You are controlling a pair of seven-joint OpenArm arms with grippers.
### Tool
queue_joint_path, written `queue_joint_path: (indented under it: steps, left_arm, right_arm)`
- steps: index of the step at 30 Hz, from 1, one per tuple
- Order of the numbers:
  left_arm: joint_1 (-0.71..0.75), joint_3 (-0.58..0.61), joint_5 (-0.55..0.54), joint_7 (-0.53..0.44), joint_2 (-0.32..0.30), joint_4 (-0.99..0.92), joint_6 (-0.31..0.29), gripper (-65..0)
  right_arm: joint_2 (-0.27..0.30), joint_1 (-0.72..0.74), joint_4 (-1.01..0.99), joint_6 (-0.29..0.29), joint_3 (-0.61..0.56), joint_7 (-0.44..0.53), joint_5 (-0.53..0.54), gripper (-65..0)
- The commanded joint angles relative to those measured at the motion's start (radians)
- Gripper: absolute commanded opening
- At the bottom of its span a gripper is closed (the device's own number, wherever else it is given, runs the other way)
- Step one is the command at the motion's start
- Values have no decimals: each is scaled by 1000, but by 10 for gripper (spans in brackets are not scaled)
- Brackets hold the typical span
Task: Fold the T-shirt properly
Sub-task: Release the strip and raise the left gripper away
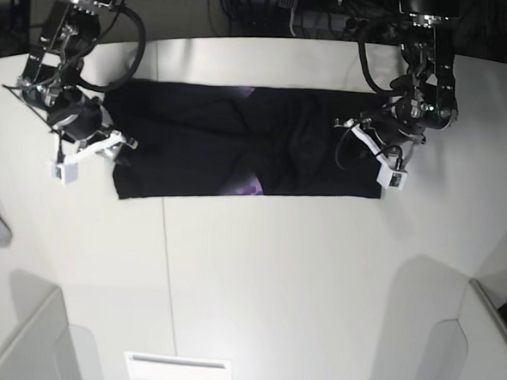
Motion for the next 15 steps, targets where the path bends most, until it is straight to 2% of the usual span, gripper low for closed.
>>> queue_joint_path:
  steps: [1,2,4,7,11,15]
  left_arm:
    - [2,-17,23,17,-12,14,10,-650]
    - [2,-30,23,17,-12,25,10,-650]
    - [2,-50,23,17,-11,60,10,-650]
    - [24,-106,22,17,-9,166,5,-650]
    - [31,-206,22,26,-8,258,-77,-650]
    - [60,-353,22,20,-5,245,-165,-650]
  right_arm:
    - [9,10,2,4,4,4,59,-233]
    - [11,9,-12,2,10,4,107,-206]
    - [11,10,-37,2,43,5,172,-209]
    - [17,35,-80,2,67,-1,189,-221]
    - [54,46,-124,2,63,-1,194,-225]
    - [68,50,-164,2,59,2,188,-219]
